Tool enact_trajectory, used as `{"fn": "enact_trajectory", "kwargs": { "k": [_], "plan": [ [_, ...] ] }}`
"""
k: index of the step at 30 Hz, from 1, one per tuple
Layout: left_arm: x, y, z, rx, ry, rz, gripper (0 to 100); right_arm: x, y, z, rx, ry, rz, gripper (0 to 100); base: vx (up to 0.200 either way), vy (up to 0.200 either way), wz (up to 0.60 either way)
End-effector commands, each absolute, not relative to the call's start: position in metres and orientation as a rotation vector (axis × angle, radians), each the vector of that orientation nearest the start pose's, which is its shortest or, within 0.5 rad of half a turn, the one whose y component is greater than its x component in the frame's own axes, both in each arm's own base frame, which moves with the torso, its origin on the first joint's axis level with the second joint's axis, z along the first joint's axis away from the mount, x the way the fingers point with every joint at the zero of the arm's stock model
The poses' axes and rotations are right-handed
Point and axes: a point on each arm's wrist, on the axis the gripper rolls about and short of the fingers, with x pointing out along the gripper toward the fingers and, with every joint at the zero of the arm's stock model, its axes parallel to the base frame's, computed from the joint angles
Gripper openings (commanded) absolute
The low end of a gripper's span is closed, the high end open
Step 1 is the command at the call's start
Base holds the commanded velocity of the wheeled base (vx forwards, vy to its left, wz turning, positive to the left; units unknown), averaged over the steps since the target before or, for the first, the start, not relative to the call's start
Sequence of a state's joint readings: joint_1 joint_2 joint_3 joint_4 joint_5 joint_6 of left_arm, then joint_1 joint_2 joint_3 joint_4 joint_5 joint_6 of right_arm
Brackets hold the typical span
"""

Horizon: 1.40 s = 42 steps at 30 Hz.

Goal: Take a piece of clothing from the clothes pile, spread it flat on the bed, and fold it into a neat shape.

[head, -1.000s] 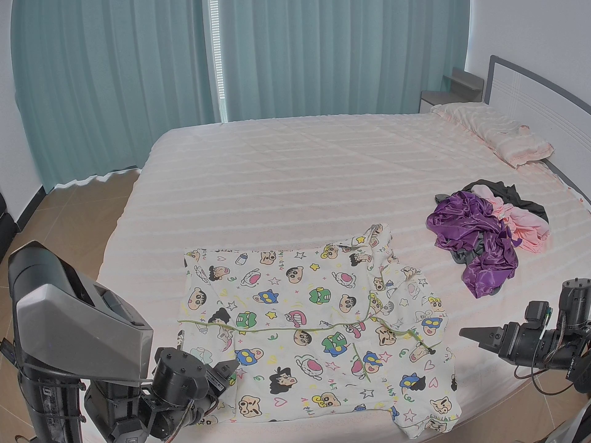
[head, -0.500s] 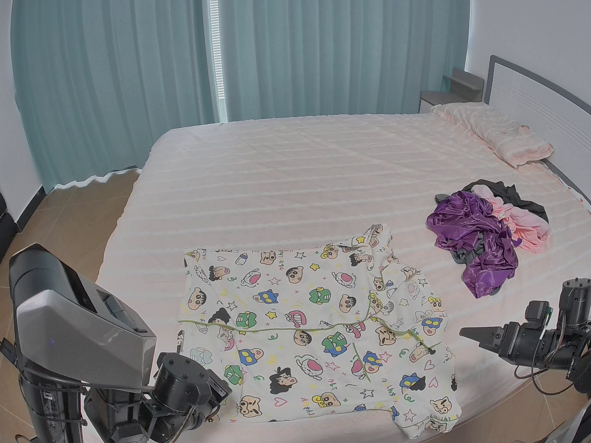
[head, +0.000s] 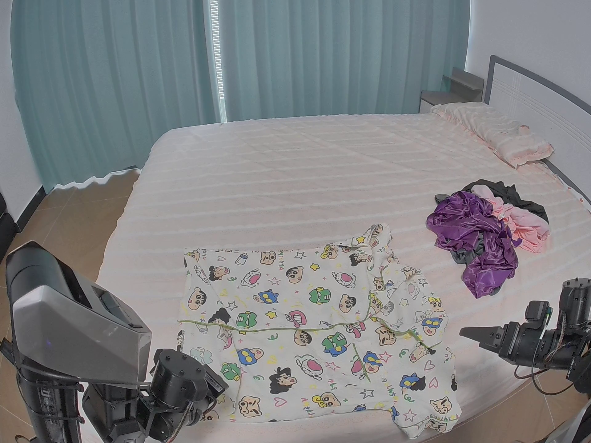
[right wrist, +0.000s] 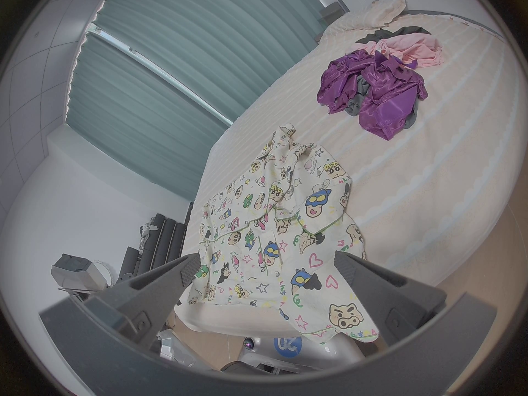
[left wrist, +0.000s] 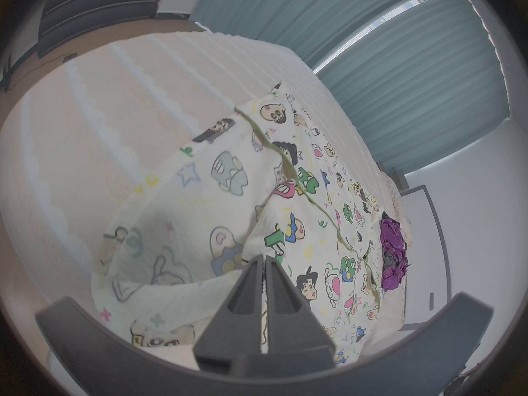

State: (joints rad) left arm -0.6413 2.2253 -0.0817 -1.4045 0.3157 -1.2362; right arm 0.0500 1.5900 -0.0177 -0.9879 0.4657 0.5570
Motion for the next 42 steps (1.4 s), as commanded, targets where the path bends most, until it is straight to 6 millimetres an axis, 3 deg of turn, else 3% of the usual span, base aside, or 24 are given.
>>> {"fn": "enact_trajectory", "kwargs": {
  "k": [1,2,6,16,25,34,35,42],
  "plan": [
    [0.197,-0.118,0.001,-0.821,0.631,0.128,0,0.161,0.018,0.069,0.652,0.714,0.327,100,0.000,0.000,0.00],
    [0.204,-0.113,0.011,-0.800,0.580,0.110,0,0.160,0.018,0.069,0.651,0.710,0.329,100,0.000,0.000,0.00],
    [0.214,-0.103,0.019,-0.735,0.526,0.101,0,0.159,0.018,0.071,0.650,0.703,0.329,100,0.000,0.000,0.00],
    [0.227,-0.082,0.017,-0.678,0.527,0.122,0,0.159,0.018,0.072,0.649,0.697,0.331,100,0.000,0.000,0.00],
    [0.236,-0.063,-0.002,-0.634,0.570,0.208,0,0.158,0.018,0.073,0.675,0.690,0.326,100,0.000,0.000,0.00],
    [0.253,-0.061,-0.023,-0.625,0.592,0.242,0,0.157,0.018,0.076,0.675,0.677,0.330,100,0.000,0.000,0.00],
    [0.254,-0.060,-0.024,-0.627,0.592,0.249,100,0.157,0.018,0.076,0.675,0.677,0.330,100,0.000,0.000,0.00],
    [0.260,-0.042,-0.025,-0.656,0.573,0.298,100,0.157,0.018,0.075,0.676,0.680,0.329,100,0.000,0.000,0.00]
  ]
}}
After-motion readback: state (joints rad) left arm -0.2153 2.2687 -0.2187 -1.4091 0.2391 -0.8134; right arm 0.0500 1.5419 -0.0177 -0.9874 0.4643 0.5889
